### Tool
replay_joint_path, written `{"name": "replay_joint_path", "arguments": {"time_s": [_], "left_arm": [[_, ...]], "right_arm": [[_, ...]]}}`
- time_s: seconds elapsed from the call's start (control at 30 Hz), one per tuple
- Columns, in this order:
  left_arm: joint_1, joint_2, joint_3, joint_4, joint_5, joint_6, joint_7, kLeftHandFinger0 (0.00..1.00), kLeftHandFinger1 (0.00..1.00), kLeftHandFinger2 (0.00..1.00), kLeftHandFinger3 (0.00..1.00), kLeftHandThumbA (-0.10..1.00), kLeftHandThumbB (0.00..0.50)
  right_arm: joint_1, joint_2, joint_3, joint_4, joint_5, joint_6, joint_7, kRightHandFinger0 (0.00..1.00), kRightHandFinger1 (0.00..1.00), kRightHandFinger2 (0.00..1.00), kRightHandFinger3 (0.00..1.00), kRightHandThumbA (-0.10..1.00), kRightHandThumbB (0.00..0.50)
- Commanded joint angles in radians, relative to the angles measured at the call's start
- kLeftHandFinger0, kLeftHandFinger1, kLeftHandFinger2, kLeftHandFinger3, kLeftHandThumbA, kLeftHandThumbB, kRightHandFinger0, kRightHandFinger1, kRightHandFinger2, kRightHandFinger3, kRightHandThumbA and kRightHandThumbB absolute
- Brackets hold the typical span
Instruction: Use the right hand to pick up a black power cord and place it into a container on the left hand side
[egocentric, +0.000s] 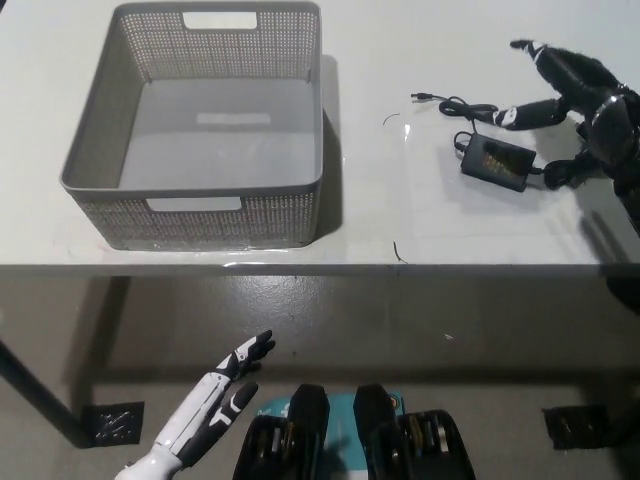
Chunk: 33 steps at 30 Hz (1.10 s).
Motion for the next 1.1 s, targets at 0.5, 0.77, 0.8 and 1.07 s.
{"name": "replay_joint_path", "arguments": {"time_s": [0.5, 0.77, 0.8, 1.07], "left_arm": [[-0.035, 0.016, 0.008, -0.031, 0.001, -0.019, -0.017, 1.00, 1.00, 1.00, 1.00, 1.00, 0.406], [-0.036, 0.017, 0.008, -0.037, -0.005, 0.002, -0.028, 1.00, 1.00, 1.00, 1.00, 1.00, 0.422], [-0.038, 0.016, 0.008, -0.039, -0.004, 0.005, -0.027, 1.00, 1.00, 1.00, 1.00, 1.00, 0.425], [-0.041, 0.017, 0.012, -0.042, -0.010, 0.010, -0.035, 1.00, 1.00, 1.00, 1.00, 1.00, 0.429]], "right_arm": [[-0.079, 0.025, 0.012, 0.091, 0.005, 0.004, 0.048, 1.00, 1.00, 1.00, 1.00, 0.87, 0.500], [-0.086, 0.047, 0.008, 0.152, 0.013, -0.024, 0.025, 1.00, 1.00, 1.00, 1.00, 0.85, 0.500], [-0.090, 0.051, 0.009, 0.160, 0.013, -0.024, 0.026, 1.00, 1.00, 1.00, 1.00, 0.85, 0.500], [-0.082, 0.086, 0.016, 0.243, 0.010, -0.054, -0.009, 1.00, 1.00, 1.00, 1.00, 0.84, 0.500]]}}
